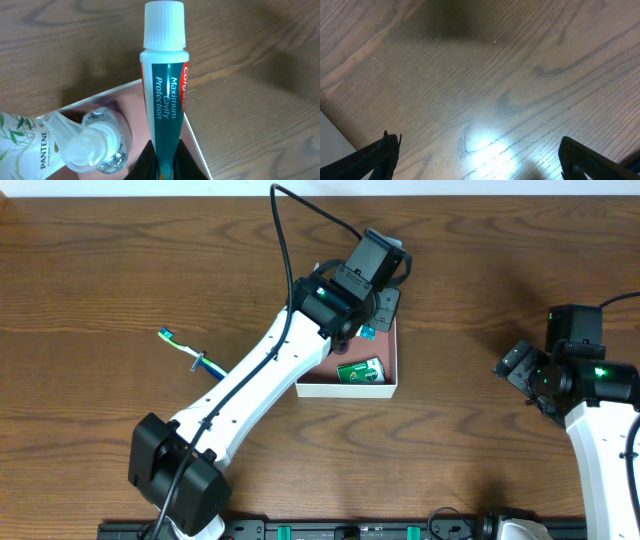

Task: Pack container
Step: 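Lower the toothpaste into the box and open the left gripper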

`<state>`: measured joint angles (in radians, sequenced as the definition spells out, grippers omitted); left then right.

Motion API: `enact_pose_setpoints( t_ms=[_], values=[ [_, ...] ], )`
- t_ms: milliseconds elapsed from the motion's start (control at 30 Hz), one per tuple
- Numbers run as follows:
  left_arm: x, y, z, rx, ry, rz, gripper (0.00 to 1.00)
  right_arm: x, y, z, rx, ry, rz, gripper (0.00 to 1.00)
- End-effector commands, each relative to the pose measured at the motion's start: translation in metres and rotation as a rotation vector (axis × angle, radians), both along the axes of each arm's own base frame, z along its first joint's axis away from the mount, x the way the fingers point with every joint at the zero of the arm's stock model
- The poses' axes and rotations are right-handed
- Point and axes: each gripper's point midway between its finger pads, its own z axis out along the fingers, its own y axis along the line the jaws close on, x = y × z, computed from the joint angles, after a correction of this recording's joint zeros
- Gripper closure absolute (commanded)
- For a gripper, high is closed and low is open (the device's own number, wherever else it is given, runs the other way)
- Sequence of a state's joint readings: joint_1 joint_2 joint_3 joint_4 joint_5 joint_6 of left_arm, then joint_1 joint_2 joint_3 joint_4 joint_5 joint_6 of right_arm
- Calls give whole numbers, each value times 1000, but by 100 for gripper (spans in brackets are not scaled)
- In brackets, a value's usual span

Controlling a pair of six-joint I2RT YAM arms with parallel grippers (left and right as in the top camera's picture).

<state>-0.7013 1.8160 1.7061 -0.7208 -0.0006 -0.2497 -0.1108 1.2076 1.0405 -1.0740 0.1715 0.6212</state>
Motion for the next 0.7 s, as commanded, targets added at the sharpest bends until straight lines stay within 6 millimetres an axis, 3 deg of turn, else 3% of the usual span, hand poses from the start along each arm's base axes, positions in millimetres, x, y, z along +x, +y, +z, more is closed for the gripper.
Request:
enact_pose_setpoints(
  t_ms=[0, 167, 267, 667],
  values=[
    [-2, -6, -4, -8, 14, 18, 93, 1, -3, 2, 0, -7, -24, 1],
    [-9, -16, -11, 4, 26, -7, 92, 1, -3, 2, 0, -7, -24, 1],
    [-12, -20, -15, 9, 31, -17, 77, 1, -3, 2, 0, -7, -24, 1],
    [-13, -23, -17, 9, 37, -18, 77, 1, -3, 2, 0, -7, -24, 1]
  ],
)
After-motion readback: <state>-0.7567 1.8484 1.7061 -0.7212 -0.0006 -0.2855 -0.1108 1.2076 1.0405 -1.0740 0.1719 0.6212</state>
